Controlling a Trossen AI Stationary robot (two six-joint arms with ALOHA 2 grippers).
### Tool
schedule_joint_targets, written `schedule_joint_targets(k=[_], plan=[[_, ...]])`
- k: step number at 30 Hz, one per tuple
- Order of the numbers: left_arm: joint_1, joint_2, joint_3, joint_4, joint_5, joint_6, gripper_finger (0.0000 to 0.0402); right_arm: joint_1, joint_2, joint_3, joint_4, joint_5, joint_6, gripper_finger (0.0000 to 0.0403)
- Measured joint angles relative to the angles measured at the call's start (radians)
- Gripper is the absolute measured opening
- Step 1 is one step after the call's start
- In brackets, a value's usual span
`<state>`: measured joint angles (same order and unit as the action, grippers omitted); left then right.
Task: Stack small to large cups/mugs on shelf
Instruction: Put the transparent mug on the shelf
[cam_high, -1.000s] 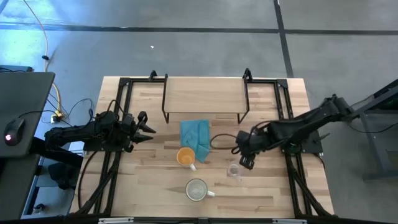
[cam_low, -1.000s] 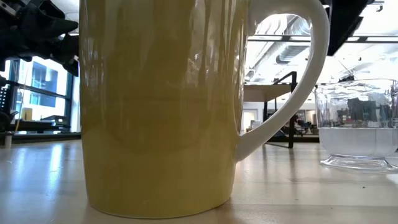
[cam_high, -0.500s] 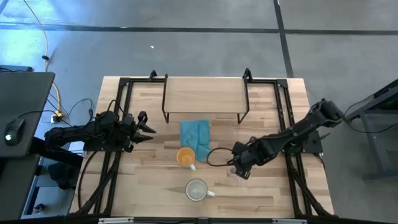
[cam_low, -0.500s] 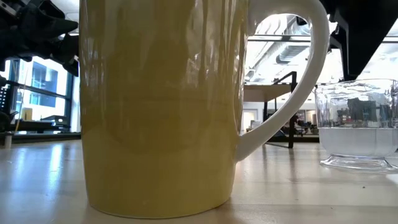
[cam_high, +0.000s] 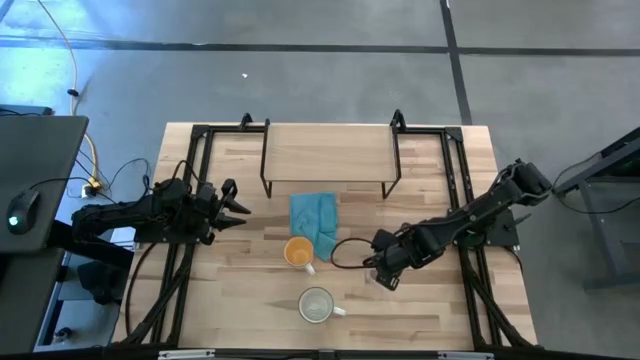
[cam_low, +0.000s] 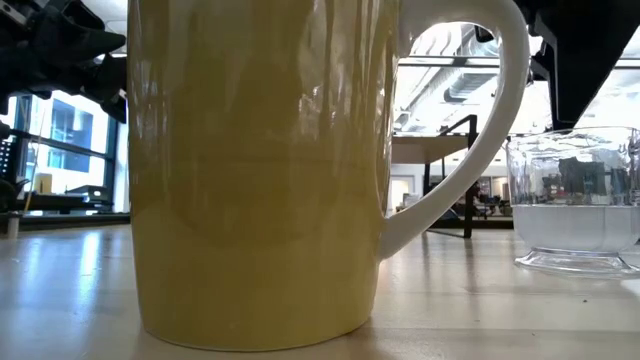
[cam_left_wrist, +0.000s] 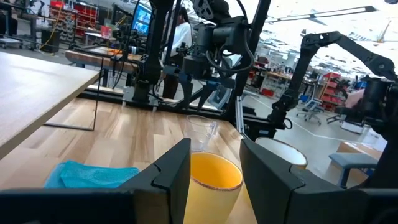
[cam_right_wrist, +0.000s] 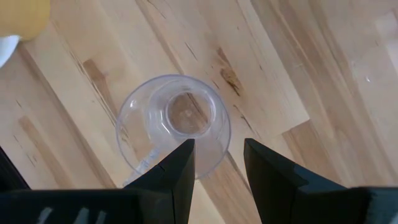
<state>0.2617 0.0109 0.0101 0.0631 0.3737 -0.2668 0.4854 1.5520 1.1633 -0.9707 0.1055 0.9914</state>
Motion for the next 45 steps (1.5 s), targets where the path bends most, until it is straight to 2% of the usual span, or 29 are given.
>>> schedule_joint_targets(k=[22,45], plan=[[0.000,0.000,0.000,0.000,0.000,0.000,0.0129,0.000,0.020,0.000,-0.024,0.026,-0.001,0.0130],[0.000,0.000,0.000,0.000,0.000,0.007,0.0129,-0.001,0.020,0.000,-0.025,0.001,0.037,0.0130]])
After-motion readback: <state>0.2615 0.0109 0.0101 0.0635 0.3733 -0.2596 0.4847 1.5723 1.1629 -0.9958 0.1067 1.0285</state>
